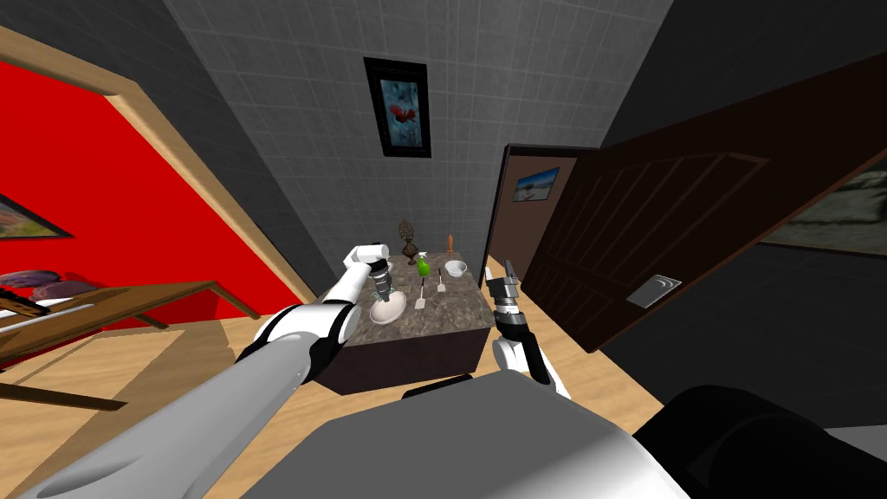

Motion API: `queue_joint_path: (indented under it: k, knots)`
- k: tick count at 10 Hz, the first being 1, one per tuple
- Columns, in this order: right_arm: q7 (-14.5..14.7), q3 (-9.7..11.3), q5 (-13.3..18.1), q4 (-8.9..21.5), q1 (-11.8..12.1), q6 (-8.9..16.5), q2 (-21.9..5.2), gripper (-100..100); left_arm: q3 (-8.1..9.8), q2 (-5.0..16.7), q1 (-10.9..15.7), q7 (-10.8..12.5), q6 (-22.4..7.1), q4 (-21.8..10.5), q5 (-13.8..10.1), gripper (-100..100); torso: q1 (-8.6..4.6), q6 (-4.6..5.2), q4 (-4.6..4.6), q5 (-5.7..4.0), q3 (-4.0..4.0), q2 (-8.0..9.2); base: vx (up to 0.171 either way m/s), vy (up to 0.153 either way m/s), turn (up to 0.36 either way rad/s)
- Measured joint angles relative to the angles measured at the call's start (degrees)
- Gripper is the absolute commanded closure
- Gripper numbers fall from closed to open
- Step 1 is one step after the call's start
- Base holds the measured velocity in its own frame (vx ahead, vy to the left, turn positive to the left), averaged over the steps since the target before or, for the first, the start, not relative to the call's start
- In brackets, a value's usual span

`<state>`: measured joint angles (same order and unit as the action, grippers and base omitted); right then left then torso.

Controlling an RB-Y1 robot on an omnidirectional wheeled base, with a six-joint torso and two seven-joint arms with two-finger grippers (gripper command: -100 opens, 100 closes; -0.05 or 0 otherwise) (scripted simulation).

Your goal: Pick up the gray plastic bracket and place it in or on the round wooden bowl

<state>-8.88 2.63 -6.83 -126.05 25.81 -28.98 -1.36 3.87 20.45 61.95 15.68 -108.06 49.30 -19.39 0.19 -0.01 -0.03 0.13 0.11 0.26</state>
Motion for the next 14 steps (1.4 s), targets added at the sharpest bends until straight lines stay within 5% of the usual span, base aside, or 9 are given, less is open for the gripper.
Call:
queue_joint_path:
  k: [1,2,3,8,9,14]
  knots:
    - [0.00,0.00,0.00,0.00,0.00,0.00,0.00,0,0.00,0.00,0.00,0.00,0.00,0.00,0.00,-100,-0.01,0.00,0.00,0.00,0.00,0.01,0.000,0.000,0.000]
    - [0.00,0.00,0.00,0.00,0.00,0.00,0.00,0,0.00,0.00,0.00,0.00,0.00,0.00,0.00,0,-0.02,0.00,0.00,0.00,0.01,0.01,0.000,0.000,0.000]
    - [0.00,0.00,0.00,0.00,0.00,0.00,0.00,0,0.00,0.00,0.00,0.00,0.00,0.00,0.00,-100,-0.02,0.00,0.00,0.00,0.01,0.01,0.006,-0.002,-0.005]
    - [0.00,0.00,0.00,0.00,0.00,0.00,0.00,0,-0.11,1.78,4.09,0.99,-5.54,0.98,-1.24,-100,-0.04,0.00,0.00,-0.01,-0.02,-0.03,0.011,-0.002,-0.003]
    - [0.00,0.00,0.00,0.00,0.00,0.00,0.00,0,-0.11,1.82,4.20,0.96,-5.59,0.87,-1.26,0,-0.03,0.00,-0.01,0.00,-0.01,-0.01,0.000,0.000,0.000]
    - [0.00,0.00,0.00,0.00,0.00,0.00,0.00,0,-0.11,1.82,4.19,0.96,-5.59,0.88,-1.26,0,-0.02,0.00,0.00,0.00,0.01,0.01,0.000,0.000,0.000]
